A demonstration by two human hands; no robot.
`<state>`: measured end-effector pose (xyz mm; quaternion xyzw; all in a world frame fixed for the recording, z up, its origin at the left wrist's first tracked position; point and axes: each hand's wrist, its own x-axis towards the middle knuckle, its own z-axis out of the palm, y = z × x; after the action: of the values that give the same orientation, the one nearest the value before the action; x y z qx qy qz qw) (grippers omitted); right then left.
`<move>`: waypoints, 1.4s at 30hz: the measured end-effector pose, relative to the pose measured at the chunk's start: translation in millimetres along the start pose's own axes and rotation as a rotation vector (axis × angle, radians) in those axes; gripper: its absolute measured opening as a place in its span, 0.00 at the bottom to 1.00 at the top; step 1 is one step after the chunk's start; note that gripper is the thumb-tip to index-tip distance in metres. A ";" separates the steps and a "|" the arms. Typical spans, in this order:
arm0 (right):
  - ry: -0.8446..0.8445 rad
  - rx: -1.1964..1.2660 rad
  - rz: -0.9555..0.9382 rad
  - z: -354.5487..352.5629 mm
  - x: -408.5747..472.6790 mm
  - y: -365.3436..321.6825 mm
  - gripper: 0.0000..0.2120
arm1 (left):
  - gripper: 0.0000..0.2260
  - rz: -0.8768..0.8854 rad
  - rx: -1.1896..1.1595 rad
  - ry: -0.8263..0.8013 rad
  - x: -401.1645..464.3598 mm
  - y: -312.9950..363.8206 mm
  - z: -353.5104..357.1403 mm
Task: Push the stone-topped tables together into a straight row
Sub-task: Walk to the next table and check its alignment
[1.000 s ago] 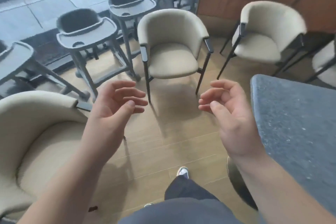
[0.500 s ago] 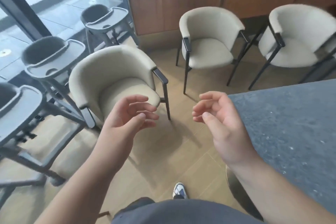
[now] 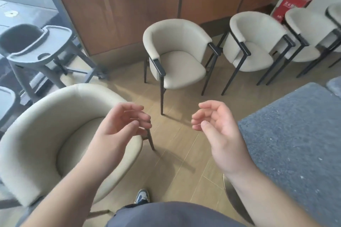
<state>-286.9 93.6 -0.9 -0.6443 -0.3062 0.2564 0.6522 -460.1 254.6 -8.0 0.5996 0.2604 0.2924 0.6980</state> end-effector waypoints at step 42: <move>1.302 -0.059 0.318 -381.9 415.0 100.2 0.22 | 0.14 -0.305 0.378 -1.288 646.4 -113.7 541.4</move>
<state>280.4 139.1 -65.5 -0.7224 0.2416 -0.1003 0.6401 385.7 337.1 -50.0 0.7220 -0.0784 -0.2744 0.6304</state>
